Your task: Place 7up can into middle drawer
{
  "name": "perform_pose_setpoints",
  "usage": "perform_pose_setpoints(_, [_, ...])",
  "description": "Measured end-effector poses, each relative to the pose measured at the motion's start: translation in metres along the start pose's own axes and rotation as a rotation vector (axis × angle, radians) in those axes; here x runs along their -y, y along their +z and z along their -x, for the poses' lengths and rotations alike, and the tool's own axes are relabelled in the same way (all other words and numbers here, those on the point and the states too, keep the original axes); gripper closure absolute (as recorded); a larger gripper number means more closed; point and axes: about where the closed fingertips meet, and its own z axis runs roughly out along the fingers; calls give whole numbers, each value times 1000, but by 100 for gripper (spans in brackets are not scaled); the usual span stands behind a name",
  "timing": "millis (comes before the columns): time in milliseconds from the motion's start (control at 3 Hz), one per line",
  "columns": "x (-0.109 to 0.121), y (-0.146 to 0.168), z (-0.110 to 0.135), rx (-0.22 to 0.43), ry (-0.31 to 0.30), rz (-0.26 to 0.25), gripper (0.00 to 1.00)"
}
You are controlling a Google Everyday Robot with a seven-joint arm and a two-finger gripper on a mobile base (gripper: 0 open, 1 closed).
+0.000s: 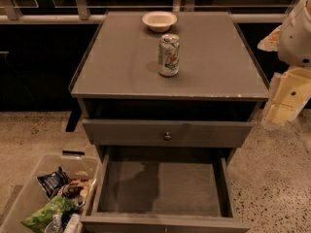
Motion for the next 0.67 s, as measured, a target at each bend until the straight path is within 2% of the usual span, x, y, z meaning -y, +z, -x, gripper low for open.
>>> perform_pose_setpoints(333, [0, 0, 0, 1, 0, -2, 0])
perform_pose_setpoints(667, [9, 29, 4, 55, 3, 42, 0])
